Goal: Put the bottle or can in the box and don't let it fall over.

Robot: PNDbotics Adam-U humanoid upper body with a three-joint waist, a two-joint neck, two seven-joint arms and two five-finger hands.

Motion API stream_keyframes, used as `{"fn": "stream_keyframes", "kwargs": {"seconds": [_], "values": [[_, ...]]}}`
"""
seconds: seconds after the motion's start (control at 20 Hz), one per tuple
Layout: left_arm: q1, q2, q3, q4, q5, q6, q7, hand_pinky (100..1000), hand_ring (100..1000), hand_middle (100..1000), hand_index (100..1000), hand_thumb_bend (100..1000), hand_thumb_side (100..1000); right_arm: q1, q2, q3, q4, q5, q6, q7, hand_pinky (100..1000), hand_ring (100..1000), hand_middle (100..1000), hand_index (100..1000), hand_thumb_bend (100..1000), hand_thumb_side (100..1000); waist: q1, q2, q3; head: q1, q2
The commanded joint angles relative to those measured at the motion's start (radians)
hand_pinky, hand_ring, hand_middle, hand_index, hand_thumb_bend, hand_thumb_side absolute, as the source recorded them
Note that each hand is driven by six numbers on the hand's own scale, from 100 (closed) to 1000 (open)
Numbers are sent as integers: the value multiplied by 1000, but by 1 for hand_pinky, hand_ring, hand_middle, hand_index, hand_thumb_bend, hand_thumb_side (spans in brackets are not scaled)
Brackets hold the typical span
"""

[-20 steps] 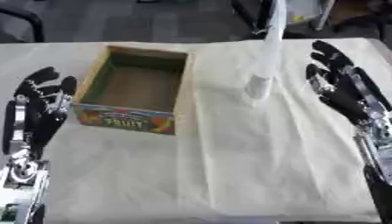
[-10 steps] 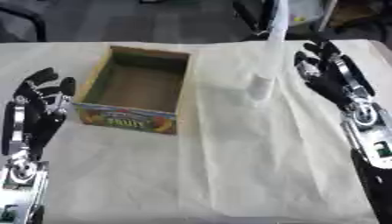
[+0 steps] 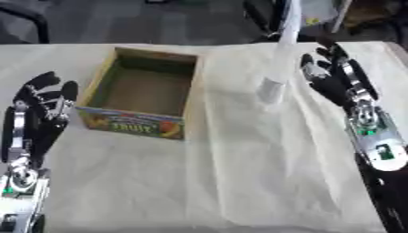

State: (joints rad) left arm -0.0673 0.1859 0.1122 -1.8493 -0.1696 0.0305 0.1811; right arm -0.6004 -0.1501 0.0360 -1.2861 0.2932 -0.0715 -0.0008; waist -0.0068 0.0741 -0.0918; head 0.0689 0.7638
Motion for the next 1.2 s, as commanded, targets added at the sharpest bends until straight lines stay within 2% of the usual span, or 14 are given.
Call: {"fn": "stream_keyframes", "kwargs": {"seconds": [0.05, 1.2], "values": [[-4, 10, -2, -12, 4, -1, -3, 667, 679, 730, 821, 576, 626, -31, 11, -12, 6, 26, 7, -21, 946, 1000, 1000, 1000, 133, 520, 3, -18, 1, -4, 5], [-5, 9, -5, -11, 5, -2, -6, 667, 681, 731, 821, 574, 627, -96, 54, -24, 32, 69, 15, -50, 944, 1000, 1000, 1000, 123, 537, 3, -18, 12, -20, 4]]}}
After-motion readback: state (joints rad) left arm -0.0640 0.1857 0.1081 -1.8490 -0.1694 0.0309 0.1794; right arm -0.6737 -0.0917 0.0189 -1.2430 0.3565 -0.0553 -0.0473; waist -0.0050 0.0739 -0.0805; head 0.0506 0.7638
